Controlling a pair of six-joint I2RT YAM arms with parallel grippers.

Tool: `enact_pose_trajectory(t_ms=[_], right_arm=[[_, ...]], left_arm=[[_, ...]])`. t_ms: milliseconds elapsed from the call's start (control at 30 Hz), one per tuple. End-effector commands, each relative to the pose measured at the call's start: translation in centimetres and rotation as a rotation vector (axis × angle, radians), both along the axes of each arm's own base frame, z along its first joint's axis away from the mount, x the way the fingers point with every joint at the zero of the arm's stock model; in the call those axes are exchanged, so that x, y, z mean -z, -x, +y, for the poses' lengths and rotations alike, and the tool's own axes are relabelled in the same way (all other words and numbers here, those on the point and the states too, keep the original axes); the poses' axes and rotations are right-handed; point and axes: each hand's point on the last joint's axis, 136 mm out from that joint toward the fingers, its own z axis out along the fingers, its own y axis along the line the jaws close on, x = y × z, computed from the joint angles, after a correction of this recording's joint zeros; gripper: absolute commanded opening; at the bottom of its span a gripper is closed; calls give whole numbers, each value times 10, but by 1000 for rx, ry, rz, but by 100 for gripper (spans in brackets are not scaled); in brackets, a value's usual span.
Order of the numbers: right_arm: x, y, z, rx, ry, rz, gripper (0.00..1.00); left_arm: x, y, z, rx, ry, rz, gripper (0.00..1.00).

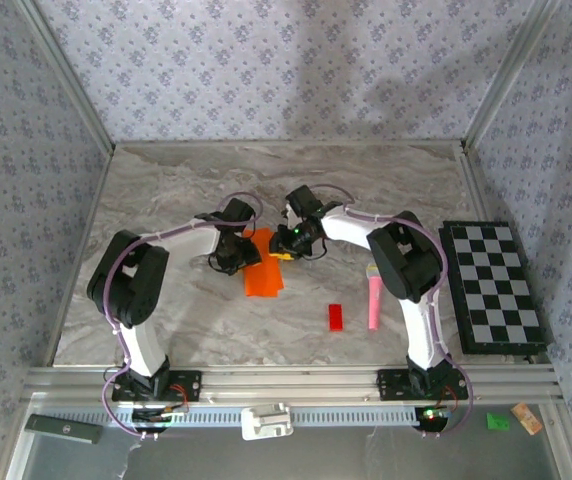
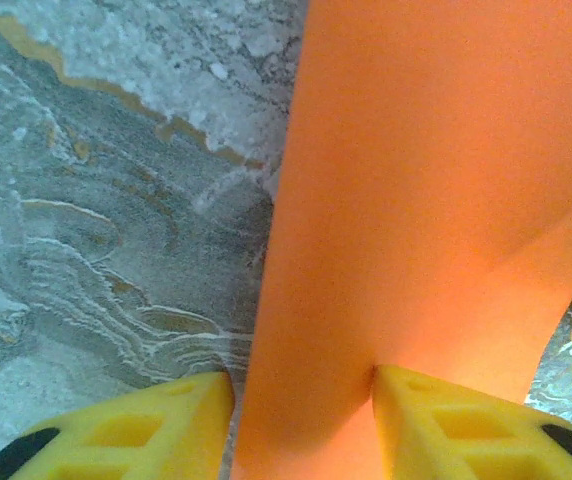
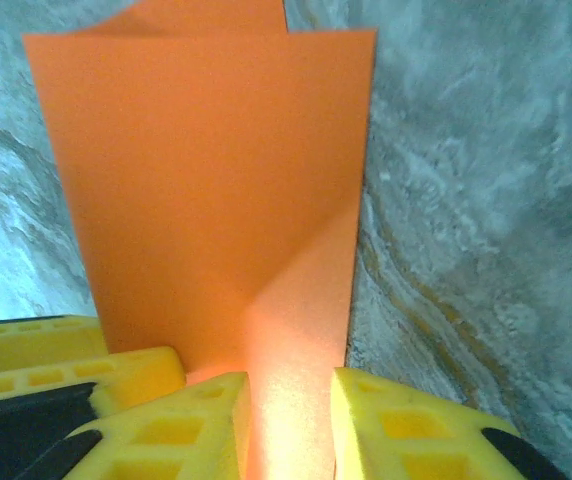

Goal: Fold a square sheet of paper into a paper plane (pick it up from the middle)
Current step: Hold the square sheet of paper at the center of the table.

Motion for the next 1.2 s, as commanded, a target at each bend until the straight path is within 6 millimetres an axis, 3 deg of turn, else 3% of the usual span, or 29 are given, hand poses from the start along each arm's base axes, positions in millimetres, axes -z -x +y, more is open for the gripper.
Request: enact_pose_trajectory(t_ms=[0,233,600,1167], right_arm=[[-29,-10,-6,42,-51,-46,30],[-26,-13,-21,77,-40,-50,30],[-13,-7,-21,77,-36,-27,31],[-8,1,-12,42,-35,-23,31]], left_arm=[[30,17,19,-50,-61,90,41],[38,17,23,-144,3,110,40],[42,16,33,-270,43,118,42],[60,27,38,-267,-17,202,43]])
